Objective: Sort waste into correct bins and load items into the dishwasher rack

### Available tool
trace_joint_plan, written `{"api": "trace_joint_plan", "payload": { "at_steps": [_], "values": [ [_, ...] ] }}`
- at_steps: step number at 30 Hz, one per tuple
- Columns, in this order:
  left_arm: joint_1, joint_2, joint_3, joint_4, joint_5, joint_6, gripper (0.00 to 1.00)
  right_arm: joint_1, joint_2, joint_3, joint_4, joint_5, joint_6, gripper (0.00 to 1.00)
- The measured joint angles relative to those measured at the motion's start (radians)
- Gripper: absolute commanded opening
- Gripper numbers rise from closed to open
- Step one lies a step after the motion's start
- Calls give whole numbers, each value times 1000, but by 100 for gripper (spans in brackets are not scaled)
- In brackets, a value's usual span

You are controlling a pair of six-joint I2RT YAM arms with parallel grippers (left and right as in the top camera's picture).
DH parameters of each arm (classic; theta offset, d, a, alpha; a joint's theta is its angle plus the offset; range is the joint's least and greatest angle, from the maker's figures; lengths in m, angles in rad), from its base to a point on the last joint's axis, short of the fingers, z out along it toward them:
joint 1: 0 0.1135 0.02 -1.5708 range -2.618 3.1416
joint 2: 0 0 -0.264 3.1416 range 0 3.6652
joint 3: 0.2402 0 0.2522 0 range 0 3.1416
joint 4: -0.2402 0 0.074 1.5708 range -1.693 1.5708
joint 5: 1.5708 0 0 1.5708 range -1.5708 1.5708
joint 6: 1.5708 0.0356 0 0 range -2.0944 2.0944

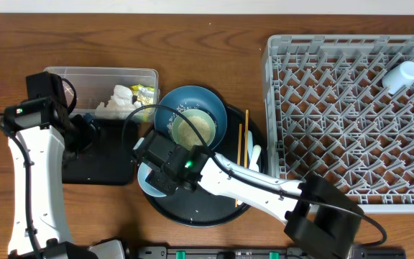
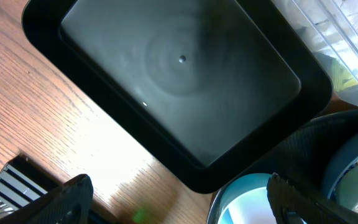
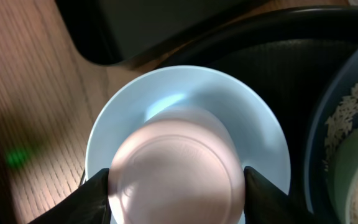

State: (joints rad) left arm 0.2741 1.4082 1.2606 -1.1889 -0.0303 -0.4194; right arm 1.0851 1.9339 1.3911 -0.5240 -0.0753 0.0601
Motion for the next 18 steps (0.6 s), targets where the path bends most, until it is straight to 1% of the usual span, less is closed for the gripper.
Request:
{"api": "trace_joint_plan", "payload": {
  "at_steps": [7, 11, 14, 18],
  "values": [
    [0, 0, 0, 0, 0, 0, 91, 0, -2, 1, -5, 9, 13, 50],
    [0, 0, 0, 0, 0, 0, 91, -3, -23, 1, -49, 16, 19, 50],
    [0, 0, 0, -1, 0, 0, 91, -16, -71, 1, -84, 16, 20, 50],
    [0, 0, 0, 0, 0, 0, 91, -69, -187, 1, -109, 18, 20, 50]
  ]
}}
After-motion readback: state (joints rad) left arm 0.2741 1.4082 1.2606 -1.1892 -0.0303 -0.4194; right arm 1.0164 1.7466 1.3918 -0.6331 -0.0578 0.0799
